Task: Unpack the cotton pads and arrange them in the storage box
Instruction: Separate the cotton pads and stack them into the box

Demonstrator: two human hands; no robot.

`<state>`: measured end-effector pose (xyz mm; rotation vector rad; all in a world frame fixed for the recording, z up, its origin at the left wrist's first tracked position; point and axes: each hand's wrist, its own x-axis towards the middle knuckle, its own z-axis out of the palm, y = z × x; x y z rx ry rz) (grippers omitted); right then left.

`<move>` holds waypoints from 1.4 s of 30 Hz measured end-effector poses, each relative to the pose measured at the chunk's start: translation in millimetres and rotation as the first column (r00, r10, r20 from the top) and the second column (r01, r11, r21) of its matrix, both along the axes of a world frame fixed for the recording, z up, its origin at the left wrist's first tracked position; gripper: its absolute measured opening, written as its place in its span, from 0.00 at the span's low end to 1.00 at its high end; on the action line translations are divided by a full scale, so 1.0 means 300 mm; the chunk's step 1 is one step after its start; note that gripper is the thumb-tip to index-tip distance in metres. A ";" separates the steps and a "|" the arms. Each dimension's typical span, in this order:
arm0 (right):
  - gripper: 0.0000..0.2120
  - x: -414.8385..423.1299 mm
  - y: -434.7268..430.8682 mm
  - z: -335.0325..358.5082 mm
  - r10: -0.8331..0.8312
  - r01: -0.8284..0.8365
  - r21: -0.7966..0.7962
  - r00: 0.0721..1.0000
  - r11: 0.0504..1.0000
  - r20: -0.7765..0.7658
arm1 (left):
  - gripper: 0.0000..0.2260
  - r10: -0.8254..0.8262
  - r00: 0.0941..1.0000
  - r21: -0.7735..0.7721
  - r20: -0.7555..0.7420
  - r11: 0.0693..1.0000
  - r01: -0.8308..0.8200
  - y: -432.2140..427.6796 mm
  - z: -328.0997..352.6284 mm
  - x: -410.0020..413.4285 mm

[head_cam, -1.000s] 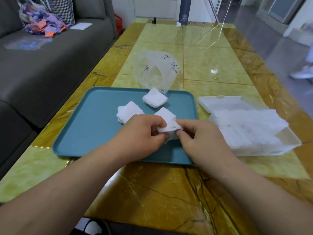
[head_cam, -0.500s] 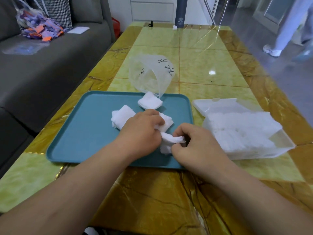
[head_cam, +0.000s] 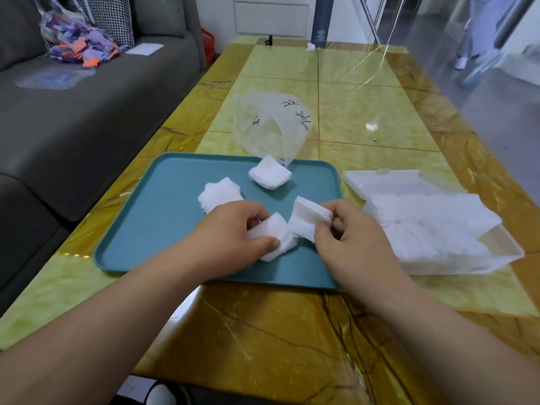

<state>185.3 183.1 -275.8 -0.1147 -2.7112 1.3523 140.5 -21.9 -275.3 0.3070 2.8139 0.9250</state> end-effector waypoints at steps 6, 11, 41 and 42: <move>0.04 -0.013 -0.001 -0.006 -0.023 0.023 -0.004 1.000 1.000 0.005 | 0.08 0.012 0.998 0.084 -0.068 0.996 -0.006 -0.013 0.007 0.023; 0.04 -0.015 -0.005 -0.002 -0.039 0.040 -0.031 0.999 0.999 0.006 | 0.08 0.017 0.976 0.050 -0.218 0.999 -0.006 -0.011 0.007 0.026; 0.06 -0.007 0.006 0.025 -0.041 0.042 -0.210 0.999 0.977 0.010 | 0.07 0.088 0.967 0.265 -0.241 0.964 -0.022 -0.017 0.062 0.039; 0.06 -0.005 0.006 0.025 -0.045 0.046 -0.207 0.999 0.977 0.009 | 0.07 0.095 0.967 0.270 -0.236 0.963 -0.029 -0.017 0.063 0.039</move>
